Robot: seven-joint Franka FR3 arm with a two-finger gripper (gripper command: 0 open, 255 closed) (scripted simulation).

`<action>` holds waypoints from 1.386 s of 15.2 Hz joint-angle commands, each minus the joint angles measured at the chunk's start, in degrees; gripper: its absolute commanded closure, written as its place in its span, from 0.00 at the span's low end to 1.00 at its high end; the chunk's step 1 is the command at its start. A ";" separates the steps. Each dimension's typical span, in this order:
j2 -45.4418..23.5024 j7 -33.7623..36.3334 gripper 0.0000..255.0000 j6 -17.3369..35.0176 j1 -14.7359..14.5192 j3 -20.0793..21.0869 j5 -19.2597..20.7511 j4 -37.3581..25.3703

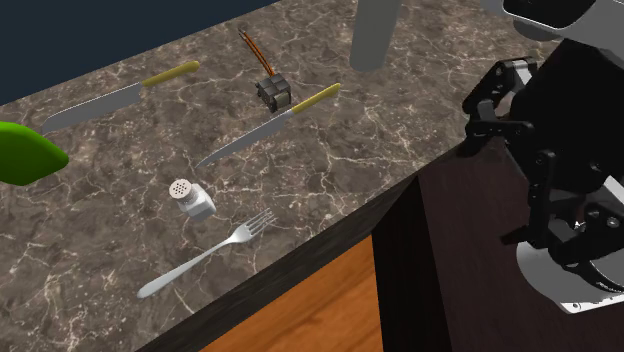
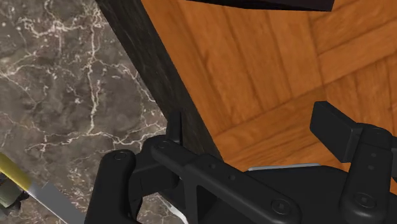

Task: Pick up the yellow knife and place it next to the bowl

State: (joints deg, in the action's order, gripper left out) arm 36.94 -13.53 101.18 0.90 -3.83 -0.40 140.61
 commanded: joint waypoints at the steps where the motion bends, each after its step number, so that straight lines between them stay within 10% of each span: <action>1: -3.52 -3.55 0.00 2.45 0.35 -1.95 1.31 -1.19; 21: -44.64 -37.01 0.00 19.25 2.87 -14.10 -1.79 -26.17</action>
State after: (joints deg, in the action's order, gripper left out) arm -5.45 -48.85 120.10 3.48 -17.80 -1.51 116.32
